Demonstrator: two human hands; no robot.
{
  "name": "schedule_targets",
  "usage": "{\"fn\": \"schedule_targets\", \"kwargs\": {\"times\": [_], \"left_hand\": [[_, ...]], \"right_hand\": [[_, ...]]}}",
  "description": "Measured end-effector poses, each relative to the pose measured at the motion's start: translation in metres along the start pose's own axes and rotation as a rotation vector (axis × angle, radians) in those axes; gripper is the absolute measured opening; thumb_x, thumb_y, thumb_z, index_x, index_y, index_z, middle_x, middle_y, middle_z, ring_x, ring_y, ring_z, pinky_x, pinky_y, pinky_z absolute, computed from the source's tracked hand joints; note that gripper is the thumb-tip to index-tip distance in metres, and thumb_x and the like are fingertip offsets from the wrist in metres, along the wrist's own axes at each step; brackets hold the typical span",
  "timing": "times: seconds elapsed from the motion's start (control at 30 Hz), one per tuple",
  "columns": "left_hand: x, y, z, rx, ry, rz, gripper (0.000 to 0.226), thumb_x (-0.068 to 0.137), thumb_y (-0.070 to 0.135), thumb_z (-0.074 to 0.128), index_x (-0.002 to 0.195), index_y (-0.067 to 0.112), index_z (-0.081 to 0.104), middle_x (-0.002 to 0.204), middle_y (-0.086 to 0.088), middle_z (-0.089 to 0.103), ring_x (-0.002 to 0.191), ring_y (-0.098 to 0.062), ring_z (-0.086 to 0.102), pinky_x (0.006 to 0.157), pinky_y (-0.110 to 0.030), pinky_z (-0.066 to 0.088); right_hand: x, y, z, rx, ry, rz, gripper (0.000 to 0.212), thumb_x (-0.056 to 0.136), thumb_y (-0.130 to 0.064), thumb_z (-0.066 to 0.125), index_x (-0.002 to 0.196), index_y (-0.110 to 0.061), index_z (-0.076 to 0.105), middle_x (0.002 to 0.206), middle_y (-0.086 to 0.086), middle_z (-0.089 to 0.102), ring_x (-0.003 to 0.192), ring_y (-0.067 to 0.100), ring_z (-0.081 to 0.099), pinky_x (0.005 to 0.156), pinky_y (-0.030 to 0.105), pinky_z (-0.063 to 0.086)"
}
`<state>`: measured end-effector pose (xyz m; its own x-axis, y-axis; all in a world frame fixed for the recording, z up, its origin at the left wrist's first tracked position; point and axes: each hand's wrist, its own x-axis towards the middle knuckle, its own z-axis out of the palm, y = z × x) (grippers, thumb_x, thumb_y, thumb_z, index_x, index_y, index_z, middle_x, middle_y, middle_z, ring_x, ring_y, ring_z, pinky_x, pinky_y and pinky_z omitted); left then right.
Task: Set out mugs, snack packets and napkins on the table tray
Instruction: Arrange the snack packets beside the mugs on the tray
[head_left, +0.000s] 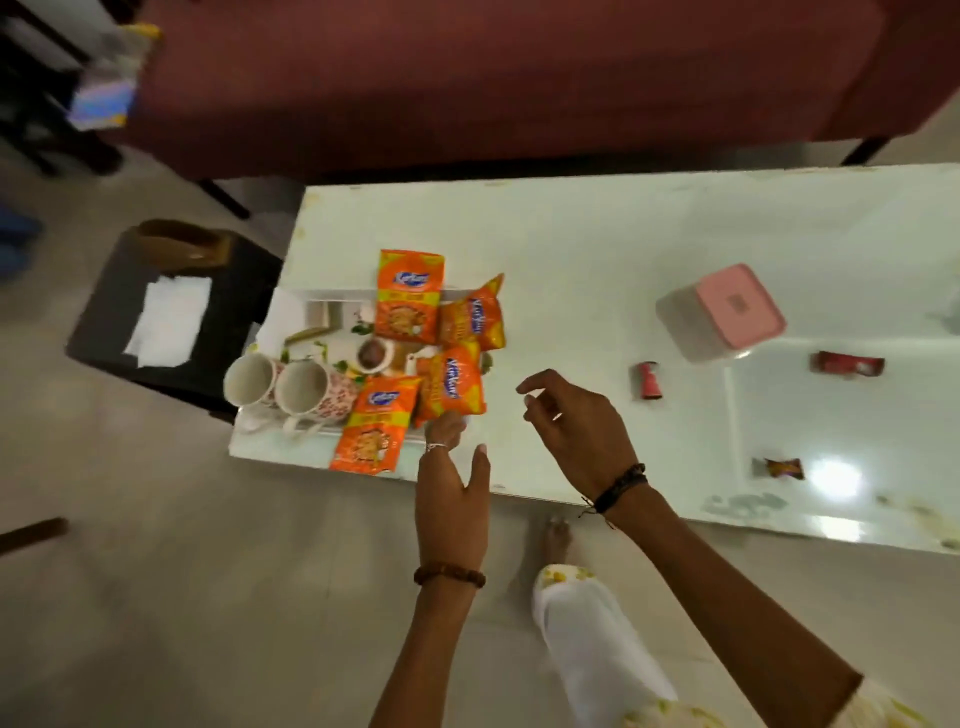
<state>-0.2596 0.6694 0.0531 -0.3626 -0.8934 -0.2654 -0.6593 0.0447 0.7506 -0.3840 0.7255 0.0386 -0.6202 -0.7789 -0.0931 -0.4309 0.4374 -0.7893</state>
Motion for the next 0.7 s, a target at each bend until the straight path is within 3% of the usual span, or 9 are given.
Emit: {"fn": "schedule_targets", "kwargs": {"times": [0.17,0.27,0.4,0.47,0.57,0.7], "left_hand": [[0.067,-0.05,-0.04,0.135,-0.118,0.035,0.043,0.092,0.01,0.048,0.134,0.01,0.04,0.141,-0.011,0.045,0.13,-0.025,0.04,0.101,-0.025,0.031],[0.124,-0.072,-0.047,0.323,-0.2,0.066,0.045,0.093,0.005,0.041,0.137,0.008,0.036,0.147,-0.012,0.036,0.136,-0.027,0.033,0.108,-0.031,0.029],[0.188,-0.089,-0.042,0.536,-0.397,0.145,0.053,0.095,0.013,0.037,0.144,0.008,0.018,0.157,-0.012,0.011,0.145,-0.026,0.01,0.118,-0.038,0.016],[0.208,-0.102,-0.034,0.657,-0.518,0.187,0.058,0.096,0.021,0.037,0.146,0.014,0.009,0.158,-0.009,0.003,0.145,-0.025,0.003,0.117,-0.038,0.01],[0.215,-0.122,-0.022,0.837,-0.648,0.21,0.06,0.097,0.031,0.032,0.146,0.019,-0.001,0.158,-0.006,-0.003,0.146,-0.024,-0.004,0.117,-0.043,0.005],[0.202,-0.138,-0.016,0.867,-0.566,0.195,0.06,0.098,0.036,0.024,0.146,0.017,-0.005,0.158,-0.009,-0.004,0.145,-0.024,-0.006,0.117,-0.046,-0.001]], "right_hand": [[0.045,-0.034,0.079,0.028,-0.124,0.05,0.018,0.092,-0.016,0.046,0.105,-0.014,0.059,0.103,0.01,0.069,0.089,0.028,0.063,0.071,0.035,0.048],[0.075,-0.041,0.122,-0.107,-0.2,0.025,0.026,0.092,-0.01,0.043,0.114,-0.01,0.058,0.118,0.012,0.063,0.108,0.03,0.057,0.086,0.039,0.047],[0.113,-0.038,0.167,-0.503,-0.378,-0.035,0.035,0.094,-0.006,0.038,0.128,-0.006,0.047,0.14,0.016,0.046,0.134,0.031,0.035,0.116,0.042,0.021],[0.126,-0.033,0.179,-0.631,-0.461,-0.03,0.041,0.096,-0.01,0.036,0.136,-0.006,0.036,0.149,0.016,0.034,0.141,0.031,0.023,0.118,0.045,0.011],[0.132,-0.027,0.187,-0.775,-0.573,-0.027,0.048,0.096,-0.016,0.036,0.142,-0.008,0.025,0.154,0.016,0.022,0.142,0.033,0.016,0.117,0.047,0.011],[0.116,-0.025,0.187,-0.924,-0.58,0.023,0.043,0.095,-0.024,0.039,0.136,-0.009,0.034,0.15,0.017,0.028,0.137,0.036,0.024,0.112,0.051,0.022]]}}
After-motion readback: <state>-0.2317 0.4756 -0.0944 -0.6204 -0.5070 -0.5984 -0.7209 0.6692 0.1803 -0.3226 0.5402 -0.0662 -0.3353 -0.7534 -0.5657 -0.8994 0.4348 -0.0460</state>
